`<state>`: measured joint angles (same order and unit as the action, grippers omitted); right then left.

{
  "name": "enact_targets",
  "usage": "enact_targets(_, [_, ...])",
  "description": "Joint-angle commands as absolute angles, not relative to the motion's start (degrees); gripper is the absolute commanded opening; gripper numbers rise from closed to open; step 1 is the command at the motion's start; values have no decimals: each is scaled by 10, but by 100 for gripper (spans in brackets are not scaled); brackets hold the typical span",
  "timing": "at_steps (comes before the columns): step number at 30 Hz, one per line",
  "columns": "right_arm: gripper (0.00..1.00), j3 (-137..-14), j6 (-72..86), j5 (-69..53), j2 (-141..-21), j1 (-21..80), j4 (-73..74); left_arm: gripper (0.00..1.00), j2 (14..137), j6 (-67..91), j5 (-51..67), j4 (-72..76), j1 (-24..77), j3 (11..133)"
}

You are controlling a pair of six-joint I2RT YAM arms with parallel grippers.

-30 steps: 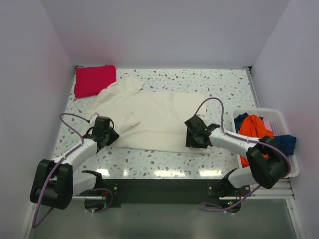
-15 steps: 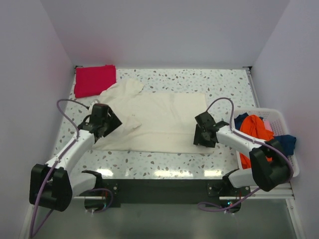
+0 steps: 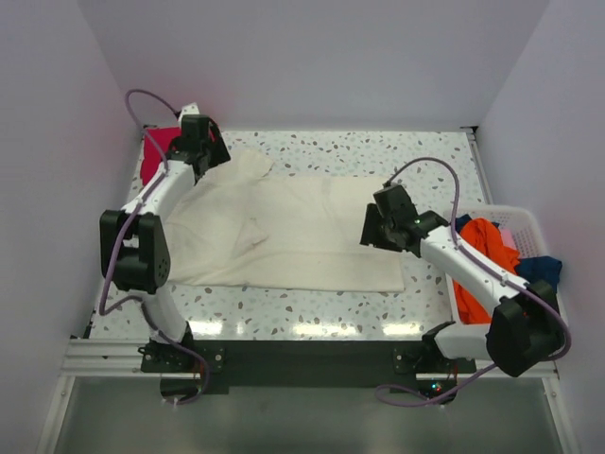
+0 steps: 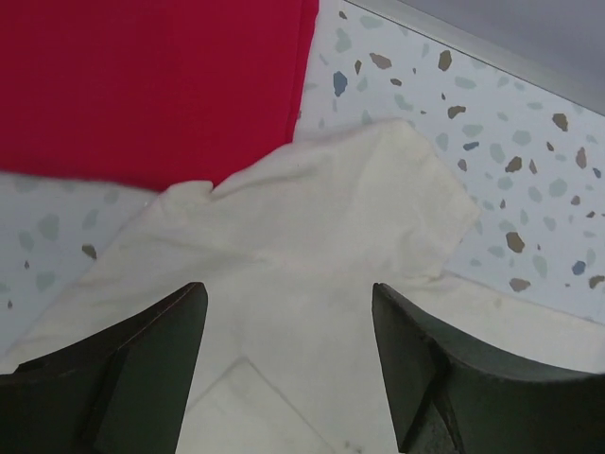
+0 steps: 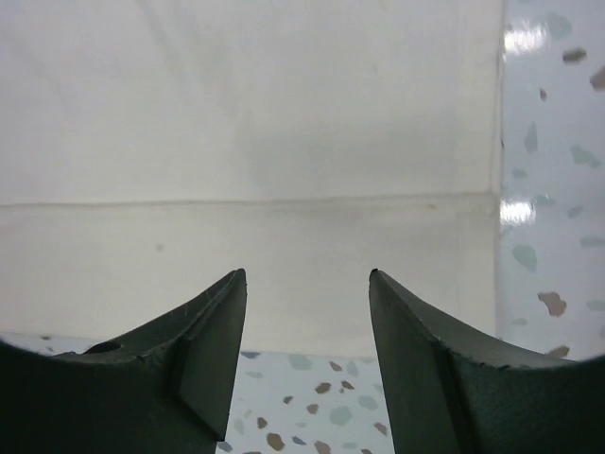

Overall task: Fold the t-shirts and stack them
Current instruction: Fold the tshirt

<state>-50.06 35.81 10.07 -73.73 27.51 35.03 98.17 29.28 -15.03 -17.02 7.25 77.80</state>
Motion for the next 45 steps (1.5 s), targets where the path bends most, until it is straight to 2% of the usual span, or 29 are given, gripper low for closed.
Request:
enact_targets(1, [58, -575, 330, 94, -755, 276, 302, 75, 1079, 158, -135, -164, 48, 885])
enact_targets(4, [58, -612, 316, 105, -788, 274, 275, 74, 1175, 137, -118, -209, 44, 995])
enact_targets(8, [58, -636, 309, 93, -825, 270, 241, 74, 1243, 119, -106, -198, 43, 1027])
enact_targets(17, [57, -636, 302, 87, -874, 265, 210, 73, 1289, 97, -90, -193, 40, 1053])
enact_targets(20, [57, -628, 305, 84, -874, 263, 208, 70, 1290, 97, -75, -191, 39, 1056])
enact_targets(29, [57, -622, 305, 82, -882, 260, 207, 39, 1326, 99, -72, -212, 39, 1106])
enact_targets(30, [57, -623, 304, 82, -882, 261, 207, 31, 1329, 103, -71, -214, 39, 1110])
enact_targets(36, [57, -631, 301, 90, -892, 257, 203, 9, 1303, 110, -70, -199, 39, 1085])
enact_targets(39, [57, -644, 298, 100, -910, 247, 196, 0, 1282, 110, -72, -187, 39, 1066])
enact_targets(45, [56, -706, 282, 127, -970, 190, 184, 0, 1233, 118, -58, -150, 39, 1009])
